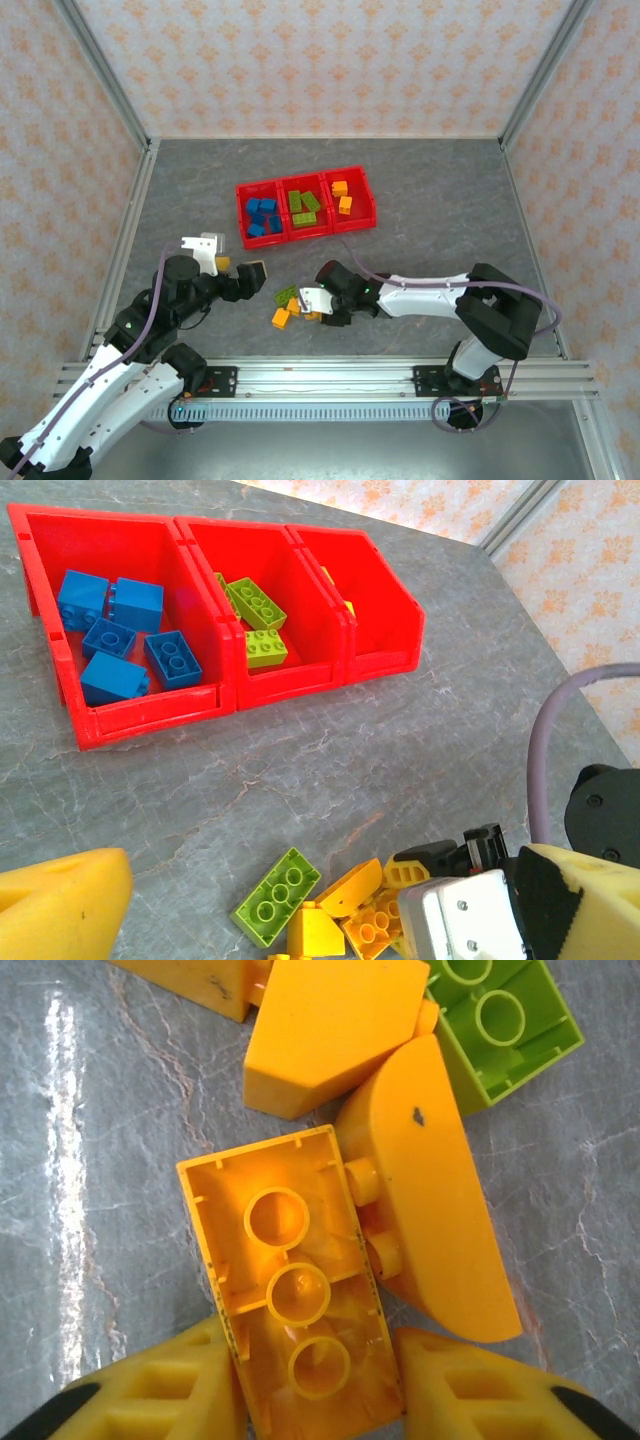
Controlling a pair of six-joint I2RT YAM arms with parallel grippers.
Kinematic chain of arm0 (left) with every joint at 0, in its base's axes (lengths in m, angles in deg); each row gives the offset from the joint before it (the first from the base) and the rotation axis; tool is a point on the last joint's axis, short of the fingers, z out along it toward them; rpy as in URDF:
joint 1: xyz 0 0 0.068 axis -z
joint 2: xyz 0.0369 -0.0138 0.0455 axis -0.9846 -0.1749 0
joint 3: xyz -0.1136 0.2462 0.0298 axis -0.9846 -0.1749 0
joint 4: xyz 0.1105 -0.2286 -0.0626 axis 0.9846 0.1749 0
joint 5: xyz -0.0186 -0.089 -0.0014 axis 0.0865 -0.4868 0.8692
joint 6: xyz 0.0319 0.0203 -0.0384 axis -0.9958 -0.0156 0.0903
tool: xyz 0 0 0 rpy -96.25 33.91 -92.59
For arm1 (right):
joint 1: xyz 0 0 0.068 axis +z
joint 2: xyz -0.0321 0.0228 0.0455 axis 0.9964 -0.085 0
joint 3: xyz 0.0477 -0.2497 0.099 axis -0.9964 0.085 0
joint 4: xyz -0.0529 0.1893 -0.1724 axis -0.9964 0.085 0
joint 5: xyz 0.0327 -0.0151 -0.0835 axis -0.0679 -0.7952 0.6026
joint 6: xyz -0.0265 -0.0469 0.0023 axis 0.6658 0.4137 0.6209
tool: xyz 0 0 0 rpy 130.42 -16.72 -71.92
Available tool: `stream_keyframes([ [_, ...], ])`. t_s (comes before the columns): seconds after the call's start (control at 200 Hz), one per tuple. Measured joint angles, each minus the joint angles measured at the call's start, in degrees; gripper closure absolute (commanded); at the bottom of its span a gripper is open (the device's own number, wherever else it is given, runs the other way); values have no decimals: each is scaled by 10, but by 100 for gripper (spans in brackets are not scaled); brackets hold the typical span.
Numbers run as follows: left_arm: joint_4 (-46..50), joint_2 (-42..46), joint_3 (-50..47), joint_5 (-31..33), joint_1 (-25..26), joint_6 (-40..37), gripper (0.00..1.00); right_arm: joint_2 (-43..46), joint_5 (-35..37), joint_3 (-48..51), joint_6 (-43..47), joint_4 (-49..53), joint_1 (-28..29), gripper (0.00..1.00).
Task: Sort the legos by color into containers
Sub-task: Pick up the lego from the bottom-center of the table, then place the lego in the container.
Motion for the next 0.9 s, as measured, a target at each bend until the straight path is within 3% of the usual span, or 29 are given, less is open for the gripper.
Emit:
stream_keyframes([
  [0.28,0,0,0,0,0,0,1,38,29,18,-22,28,19,85],
  [0.701,-10,0,-3,-5,0,-1,1,316,61,24,-97,86,19,100],
  [0.901,-25,7,-12,-26,0,-3,1,295,105,-43,-156,85,2,100],
])
